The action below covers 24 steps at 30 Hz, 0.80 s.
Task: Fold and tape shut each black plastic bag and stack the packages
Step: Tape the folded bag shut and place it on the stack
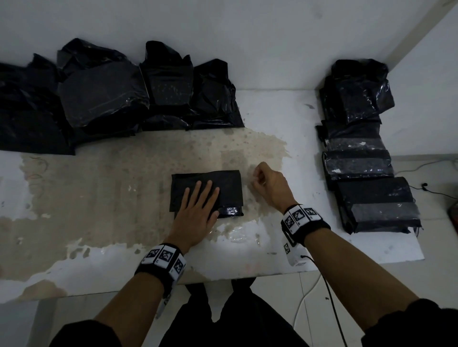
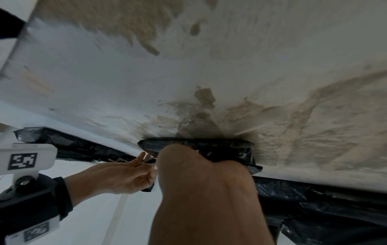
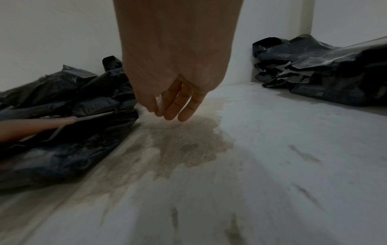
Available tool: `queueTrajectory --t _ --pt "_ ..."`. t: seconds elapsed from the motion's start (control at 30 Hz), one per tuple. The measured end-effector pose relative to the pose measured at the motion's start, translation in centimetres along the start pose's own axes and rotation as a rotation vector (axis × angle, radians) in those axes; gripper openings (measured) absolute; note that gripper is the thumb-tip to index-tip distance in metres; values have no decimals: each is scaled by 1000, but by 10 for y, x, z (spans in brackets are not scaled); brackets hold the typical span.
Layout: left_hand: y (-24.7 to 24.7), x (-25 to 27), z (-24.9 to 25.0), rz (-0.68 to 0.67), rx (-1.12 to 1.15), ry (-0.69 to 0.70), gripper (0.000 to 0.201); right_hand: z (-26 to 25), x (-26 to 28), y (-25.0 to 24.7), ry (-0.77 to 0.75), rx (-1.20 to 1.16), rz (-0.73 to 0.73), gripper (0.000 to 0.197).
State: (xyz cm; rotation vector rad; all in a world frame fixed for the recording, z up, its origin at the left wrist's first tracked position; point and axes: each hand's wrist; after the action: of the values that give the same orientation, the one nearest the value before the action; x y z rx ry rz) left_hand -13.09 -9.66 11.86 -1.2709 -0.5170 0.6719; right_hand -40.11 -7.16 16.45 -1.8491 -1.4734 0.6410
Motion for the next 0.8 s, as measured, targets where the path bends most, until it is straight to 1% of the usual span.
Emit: queueTrajectory --t 0.07,0.1,0.13,0.23,0.3,0.37,0.43,0.5,0.57,0.63,0.73,0.8 --pt "0 1 -1 -27 -14 2 64 -1 6 -1 32 -66 -14 34" --pt "0 1 -1 -38 -19 0 64 -1 8 -2 45 -93 -12 38" --pt "-1 1 -1 -46 -22 -2 64 -1 10 -3 48 -109 -7 36" --pt "-4 -1 2 -58 -25 -9 64 0 14 -11 46 -95 -19 9" --pt "-9 -3 5 -56 2 -18 65 -2 19 -19 58 -139 -37 4" --pt "-14 -6 9 -50 37 -23 66 -7 26 -26 64 -195 -66 7" --pt "-20 -12 14 -60 67 -16 70 -12 33 -32 71 -255 -60 12" --pt "-25 -17 18 -115 68 -5 76 -20 40 -40 72 -296 -31 11" --pt "-25 -20 19 -181 39 8 80 -28 43 -51 51 -312 -32 8" --pt "-24 -21 18 -193 29 17 82 -37 47 -63 28 -296 -76 6" --pt "-25 -21 18 -179 64 15 83 -46 53 -76 14 -291 -133 6" --pt "-29 -21 19 -197 106 -3 85 -52 58 -81 0 -309 -170 7"
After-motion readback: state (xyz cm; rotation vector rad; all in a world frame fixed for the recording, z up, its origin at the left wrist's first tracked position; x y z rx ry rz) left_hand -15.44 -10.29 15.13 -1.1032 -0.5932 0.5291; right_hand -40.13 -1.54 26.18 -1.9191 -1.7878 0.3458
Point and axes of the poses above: each hand's wrist, its own x-axis away from the middle knuckle, its own y-axis out of the palm, z = x × y, and after that the axes turned 3 degrees about z, right-handed
